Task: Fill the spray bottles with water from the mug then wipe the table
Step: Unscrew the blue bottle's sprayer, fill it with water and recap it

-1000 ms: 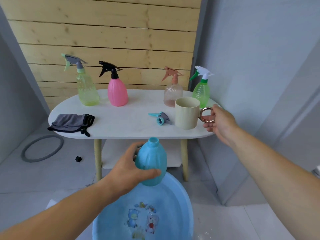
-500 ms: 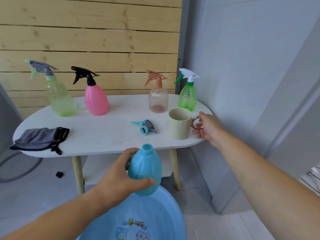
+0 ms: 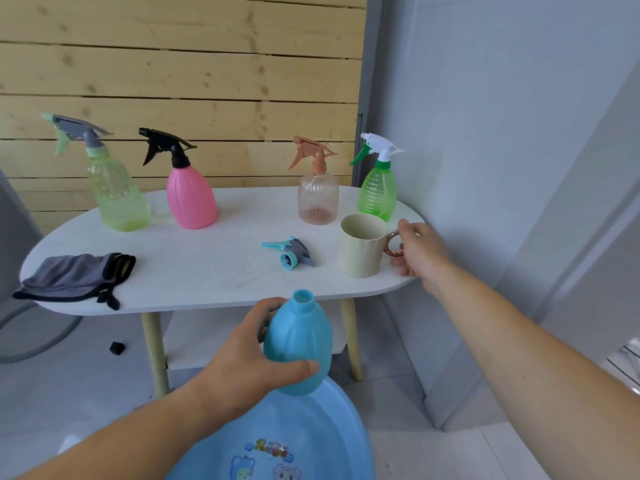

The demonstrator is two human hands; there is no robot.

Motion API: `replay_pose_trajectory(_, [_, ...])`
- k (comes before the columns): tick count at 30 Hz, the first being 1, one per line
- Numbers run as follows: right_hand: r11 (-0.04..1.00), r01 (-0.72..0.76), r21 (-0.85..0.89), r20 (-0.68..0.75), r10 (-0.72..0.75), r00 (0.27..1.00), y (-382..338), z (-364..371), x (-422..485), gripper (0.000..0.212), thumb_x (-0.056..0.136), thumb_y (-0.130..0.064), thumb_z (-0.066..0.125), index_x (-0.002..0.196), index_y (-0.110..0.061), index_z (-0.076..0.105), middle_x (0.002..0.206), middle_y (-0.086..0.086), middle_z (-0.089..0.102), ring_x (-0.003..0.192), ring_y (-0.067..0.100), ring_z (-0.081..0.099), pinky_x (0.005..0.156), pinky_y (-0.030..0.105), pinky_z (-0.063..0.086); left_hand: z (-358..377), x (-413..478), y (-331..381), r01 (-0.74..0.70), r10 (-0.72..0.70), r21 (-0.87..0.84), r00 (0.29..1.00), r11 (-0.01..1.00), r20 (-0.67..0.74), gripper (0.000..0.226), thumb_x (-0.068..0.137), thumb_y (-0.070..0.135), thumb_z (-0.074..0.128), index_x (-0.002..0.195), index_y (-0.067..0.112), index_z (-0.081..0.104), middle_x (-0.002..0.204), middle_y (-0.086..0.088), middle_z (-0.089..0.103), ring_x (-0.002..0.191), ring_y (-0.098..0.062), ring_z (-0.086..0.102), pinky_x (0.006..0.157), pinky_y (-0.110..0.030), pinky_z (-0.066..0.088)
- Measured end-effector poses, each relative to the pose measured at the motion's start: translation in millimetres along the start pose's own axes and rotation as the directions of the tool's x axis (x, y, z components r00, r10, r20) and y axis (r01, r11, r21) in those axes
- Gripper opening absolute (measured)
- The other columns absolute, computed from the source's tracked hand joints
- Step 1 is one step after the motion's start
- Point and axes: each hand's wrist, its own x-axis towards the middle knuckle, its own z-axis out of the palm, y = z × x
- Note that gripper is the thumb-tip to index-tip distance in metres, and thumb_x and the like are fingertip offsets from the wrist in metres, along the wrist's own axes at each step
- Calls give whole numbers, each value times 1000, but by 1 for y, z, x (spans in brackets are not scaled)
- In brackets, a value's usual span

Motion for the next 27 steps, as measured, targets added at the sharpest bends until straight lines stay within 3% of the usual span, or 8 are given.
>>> replay_pose_trajectory(2, [995,20,-94,-38,-24,999,-4,-3,-2,41,97,-53,39,121,-22,50,105,1,60,82,24,66,62,32,49,-1,-1,1,3,-3,-3,1000,1000,4,80,53,33,94,124,45,58,117,6,70,104,-7,69,79,-29,62])
replay_pose_trajectory(5, [934,142,-327,-128,-193,973,-19,-5,-13,52,95,-55,38,133,-20,47,135,10,47,110,34,59,91,41,46,-3,-2,4,6,-6,-9,1000,1000,7,78,55,33,94,123,47,58,115,7,70,103,-8,69,80,-31,63])
replay_pose_trajectory(9, [781,428,-454,-127,-533,837,-63,9,-52,35,98,-44,44,122,-19,51,123,6,49,99,29,58,82,37,44,-9,-3,9,-2,2,-14,1000,1000,-18,75,54,34,94,119,49,58,113,7,70,101,-9,70,77,-30,62])
replay_pose_trajectory(11, [714,557,-424,-9,-619,786,-84,26,-71,20,96,-37,50,103,-21,59,103,-1,60,89,21,59,74,33,45,-16,-3,12,-6,5,-20,999,1000,-41,72,55,30,93,116,50,59,111,8,71,100,-9,70,75,-26,60])
replay_pose_trajectory(14, [690,618,-377,287,-548,786,-96,58,-86,14,93,-36,56,88,-26,65,87,-8,66,81,15,60,69,29,47,-28,-3,21,-10,8,-23,996,1000,-86,73,54,28,92,117,45,60,107,9,71,98,-11,70,77,-30,63])
replay_pose_trajectory(17, [632,623,-460,467,-425,776,-84,93,-82,15,93,-39,57,99,-29,67,106,-2,64,88,15,60,72,28,46,-42,-2,28,-17,12,-30,988,999,-156,74,52,26,91,119,40,61,109,2,70,92,-9,70,75,-28,63])
replay_pose_trajectory(21, [531,588,-610,515,-298,804,-60,129,-61,39,92,-44,55,127,-27,59,131,7,56,116,27,53,99,38,45,-64,-1,31,-28,22,-22,975,999,-223,78,51,30,91,122,40,60,112,2,69,92,-9,71,74,-24,62])
replay_pose_trajectory(27, [423,588,-690,551,-221,805,-45,149,-53,33,93,-42,56,124,-30,57,130,5,57,114,32,49,95,39,40,-93,8,30,-35,33,-3,956,999,-292,78,50,37,92,120,46,60,114,5,70,95,-13,73,83,-36,64])
